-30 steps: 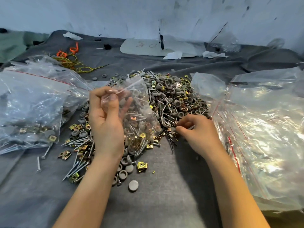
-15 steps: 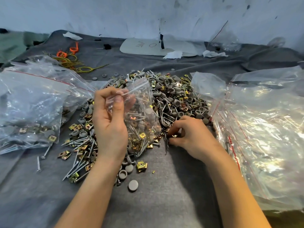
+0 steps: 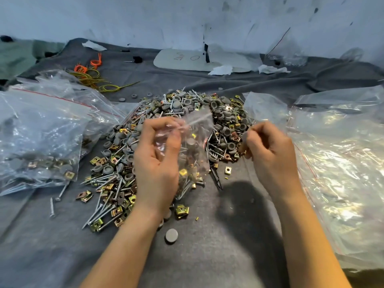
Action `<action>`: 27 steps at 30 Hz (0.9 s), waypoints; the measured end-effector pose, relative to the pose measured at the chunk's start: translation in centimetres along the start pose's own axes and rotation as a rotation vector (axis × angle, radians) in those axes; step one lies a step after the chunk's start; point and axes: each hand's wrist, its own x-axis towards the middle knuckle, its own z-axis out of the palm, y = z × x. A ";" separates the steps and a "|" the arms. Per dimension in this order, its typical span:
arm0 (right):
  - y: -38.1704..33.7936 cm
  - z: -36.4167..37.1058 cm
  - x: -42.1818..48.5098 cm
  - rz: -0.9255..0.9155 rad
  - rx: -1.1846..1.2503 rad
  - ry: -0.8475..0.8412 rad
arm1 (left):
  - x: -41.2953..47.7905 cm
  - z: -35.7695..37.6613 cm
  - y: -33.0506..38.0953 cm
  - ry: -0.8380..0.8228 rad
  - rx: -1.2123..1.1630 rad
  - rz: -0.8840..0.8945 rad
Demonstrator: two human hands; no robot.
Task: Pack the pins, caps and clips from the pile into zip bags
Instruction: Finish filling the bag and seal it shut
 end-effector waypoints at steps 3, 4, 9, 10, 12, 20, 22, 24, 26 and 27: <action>-2.3 0.4 -0.6 -0.223 0.164 0.026 | -0.9 1.0 0.3 -0.171 0.068 0.125; -2.7 0.6 -0.7 -0.286 0.133 0.033 | -1.1 1.2 0.2 -0.230 0.079 0.159; -2.4 0.5 -1.0 -0.396 -0.099 0.009 | -1.6 1.3 0.0 -0.360 0.163 0.250; -2.3 0.4 -1.0 -0.379 -0.110 -0.004 | -1.6 1.3 0.0 -0.362 0.186 0.277; -2.1 0.1 -1.0 -0.340 -0.087 -0.033 | -1.5 1.3 0.0 -0.352 0.208 0.306; 0.6 -0.4 0.2 -0.037 0.054 0.187 | -1.2 1.2 -0.2 -0.233 0.149 0.226; 1.9 0.3 0.6 0.061 -0.138 0.086 | -1.1 1.0 -0.3 -0.198 0.148 0.204; 2.9 1.1 1.0 0.104 -0.311 -0.017 | -0.9 0.8 -0.3 -0.182 0.140 0.176; 3.5 1.8 1.3 0.117 -0.432 -0.084 | -0.7 0.6 -0.4 -0.161 0.144 0.160; 3.7 2.1 1.4 0.119 -0.493 -0.101 | -0.6 0.5 -0.4 -0.147 0.144 0.155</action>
